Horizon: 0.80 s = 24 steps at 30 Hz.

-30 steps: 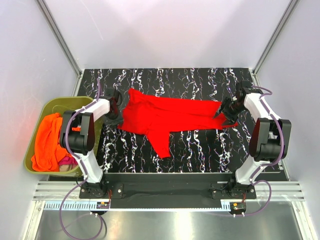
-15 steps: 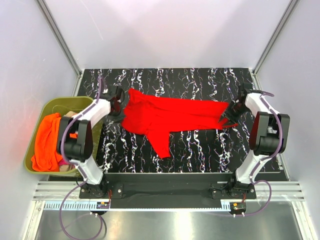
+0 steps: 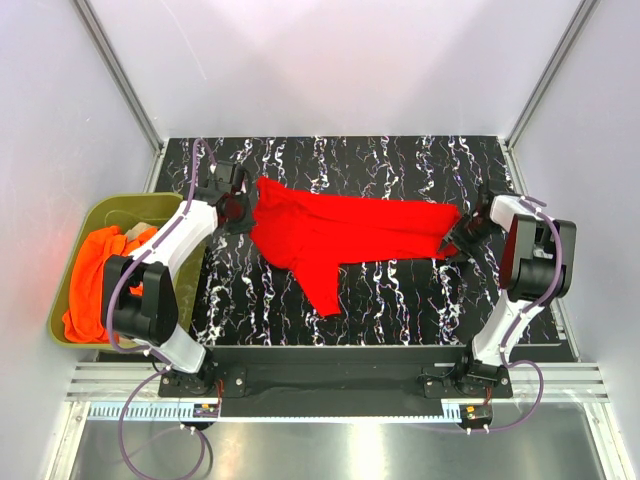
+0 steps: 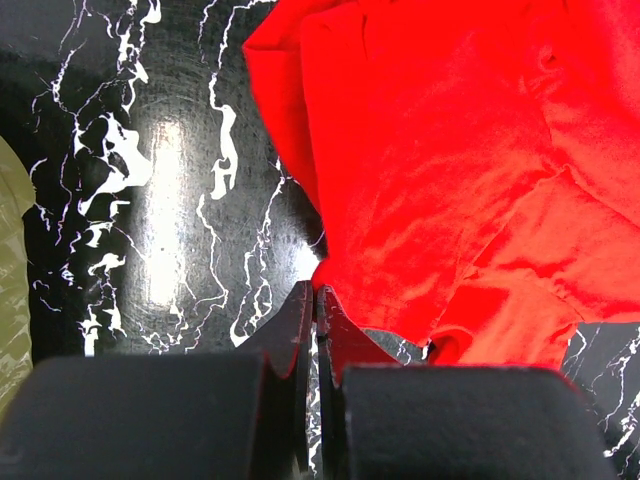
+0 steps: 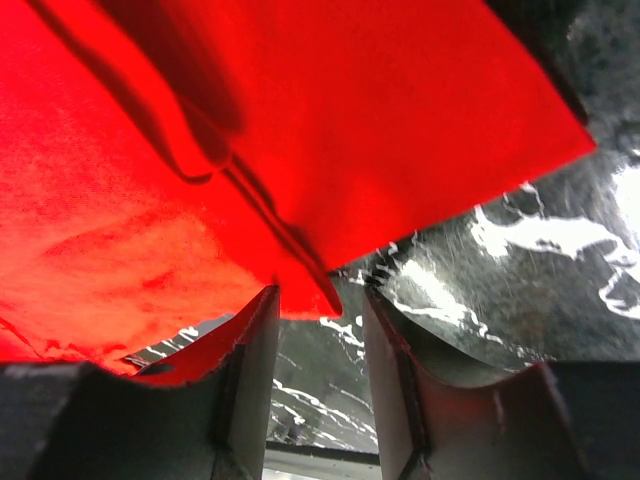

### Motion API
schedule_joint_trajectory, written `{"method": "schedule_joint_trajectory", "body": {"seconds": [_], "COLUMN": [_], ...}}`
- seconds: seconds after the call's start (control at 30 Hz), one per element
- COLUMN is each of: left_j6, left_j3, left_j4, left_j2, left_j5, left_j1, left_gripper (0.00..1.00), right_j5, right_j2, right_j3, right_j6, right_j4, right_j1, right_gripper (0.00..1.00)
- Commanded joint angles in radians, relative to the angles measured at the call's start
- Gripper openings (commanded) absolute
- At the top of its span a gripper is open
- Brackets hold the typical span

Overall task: Fold and stack the t-shirts
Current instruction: Flatten the tshirt out

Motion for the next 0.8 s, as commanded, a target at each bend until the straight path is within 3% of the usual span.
{"method": "schedule_joint_trajectory", "body": {"seconds": [0.0,0.23,0.4,0.7,0.77], "left_j6": [0.020,0.023,0.023,0.026,0.028], "left_j3": [0.016,0.019,0.025,0.033,0.037], "left_j4": [0.004,-0.002,-0.007,-0.010,-0.010], "left_j2": [-0.032,-0.038,-0.038,-0.029,-0.027], "left_j5": [0.025,0.022,0.022,0.025,0.025], "left_j1": [0.003,0.002,0.002,0.003,0.003], "left_gripper": [0.00,0.00,0.00,0.00,0.00], "right_j5": [-0.020,-0.044,-0.041,-0.035,-0.043], "right_j2": [0.009,0.004,0.001,-0.028,-0.034], "right_j3": [-0.017,-0.051,-0.057,-0.047,-0.047], "right_j6": [-0.013,0.004,0.018,0.045,0.050], "right_j4": [0.061,0.104,0.099,0.055,0.053], "right_j1": [-0.005,-0.005,-0.006,-0.011,-0.011], "right_gripper": [0.45,0.40,0.25,0.26,0.23]}}
